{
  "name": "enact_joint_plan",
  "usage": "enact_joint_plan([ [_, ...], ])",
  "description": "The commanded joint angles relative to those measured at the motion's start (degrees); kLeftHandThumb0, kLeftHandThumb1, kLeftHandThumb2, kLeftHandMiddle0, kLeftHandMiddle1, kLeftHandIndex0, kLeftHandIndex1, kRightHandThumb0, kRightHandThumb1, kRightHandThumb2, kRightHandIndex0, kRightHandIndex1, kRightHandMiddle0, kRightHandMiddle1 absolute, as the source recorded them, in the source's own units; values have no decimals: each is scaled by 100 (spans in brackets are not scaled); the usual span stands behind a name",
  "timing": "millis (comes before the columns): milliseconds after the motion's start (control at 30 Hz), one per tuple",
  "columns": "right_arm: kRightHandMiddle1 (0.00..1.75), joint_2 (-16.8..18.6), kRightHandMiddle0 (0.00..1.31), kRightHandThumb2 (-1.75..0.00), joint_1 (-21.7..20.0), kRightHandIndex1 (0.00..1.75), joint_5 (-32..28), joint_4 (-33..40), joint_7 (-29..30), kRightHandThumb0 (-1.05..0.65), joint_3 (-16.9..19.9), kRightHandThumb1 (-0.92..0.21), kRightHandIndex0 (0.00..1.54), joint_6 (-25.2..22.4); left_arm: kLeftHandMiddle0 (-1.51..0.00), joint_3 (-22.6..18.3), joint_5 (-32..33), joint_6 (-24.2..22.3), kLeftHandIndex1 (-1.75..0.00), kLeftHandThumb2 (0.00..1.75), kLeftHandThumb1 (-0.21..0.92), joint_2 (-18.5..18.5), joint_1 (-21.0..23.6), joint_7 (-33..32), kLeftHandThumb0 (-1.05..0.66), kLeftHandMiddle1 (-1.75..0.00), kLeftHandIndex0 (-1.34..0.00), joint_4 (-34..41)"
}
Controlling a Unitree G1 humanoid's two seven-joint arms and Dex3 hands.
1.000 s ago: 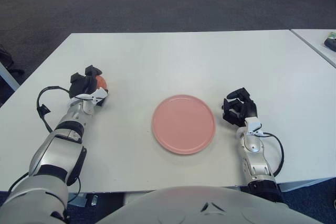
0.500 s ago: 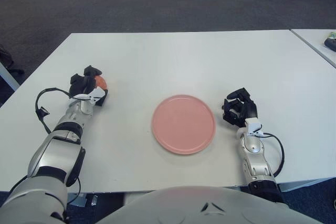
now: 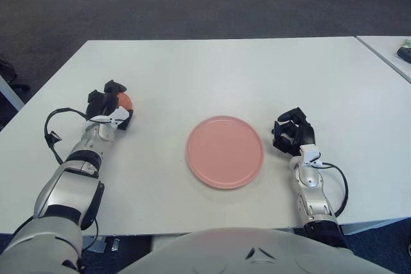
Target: Put the apple into the plate.
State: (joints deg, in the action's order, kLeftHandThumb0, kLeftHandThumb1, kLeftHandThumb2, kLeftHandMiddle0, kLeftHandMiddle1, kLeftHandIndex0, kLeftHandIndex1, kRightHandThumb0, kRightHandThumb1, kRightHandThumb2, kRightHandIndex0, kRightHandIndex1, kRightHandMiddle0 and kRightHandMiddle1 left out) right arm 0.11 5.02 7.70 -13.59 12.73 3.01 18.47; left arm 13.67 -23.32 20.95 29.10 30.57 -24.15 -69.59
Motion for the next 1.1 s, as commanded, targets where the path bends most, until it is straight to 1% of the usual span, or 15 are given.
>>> enact_joint_plan([
  [0, 175, -31, 43, -104, -25, 144, -17, -13, 25, -41, 66, -55, 66, -103, -136, 114, -105, 130, -175, 154, 14, -159, -227, 205, -54, -175, -76, 6],
  [133, 175, -30, 43, -103, -23, 144, -21, -11, 20, -41, 64, -55, 65, -98, -136, 202, -247, 310, -175, 154, 14, -72, -228, 13, -54, -175, -76, 188],
  [267, 175, -30, 43, -103, -23, 145, -14, -14, 24, -41, 61, -55, 65, -86, -138, 277, -389, 373, -175, 152, 16, -11, -241, -148, -53, -175, -74, 356],
  [533, 175, -25, 41, -100, -26, 144, -9, -6, 32, -40, 60, -57, 65, -118, -139, 387, -660, 636, -175, 143, 23, 141, -318, -402, -50, -175, -68, 761],
  [700, 175, -26, 40, -100, -24, 143, -11, 17, 20, -40, 57, -58, 65, -178, -138, 274, -622, 871, -175, 140, 25, 194, -461, -364, -50, -175, -66, 1316],
  [867, 175, -28, 41, -100, -20, 143, 6, 35, 31, -40, 54, -58, 66, -219, -137, 155, -588, 920, -175, 139, 25, 211, -586, -273, -49, -175, -66, 1685],
  [933, 175, -28, 41, -100, -22, 143, 23, 35, 47, -40, 51, -57, 66, -224, -138, 66, -483, 971, -175, 141, 24, 203, -670, -133, -50, -175, -67, 1919],
  [1000, 175, -30, 41, -101, -25, 144, 32, 27, 54, -40, 49, -57, 66, -217, -138, -54, -322, 946, -175, 145, 21, 183, -867, 95, -51, -175, -69, 2441],
  [1067, 175, -34, 41, -101, -28, 144, 33, 10, 55, -40, 48, -57, 66, -198, -137, -159, -212, 813, -175, 148, 19, 137, -1141, 303, -52, -175, -71, 3243],
])
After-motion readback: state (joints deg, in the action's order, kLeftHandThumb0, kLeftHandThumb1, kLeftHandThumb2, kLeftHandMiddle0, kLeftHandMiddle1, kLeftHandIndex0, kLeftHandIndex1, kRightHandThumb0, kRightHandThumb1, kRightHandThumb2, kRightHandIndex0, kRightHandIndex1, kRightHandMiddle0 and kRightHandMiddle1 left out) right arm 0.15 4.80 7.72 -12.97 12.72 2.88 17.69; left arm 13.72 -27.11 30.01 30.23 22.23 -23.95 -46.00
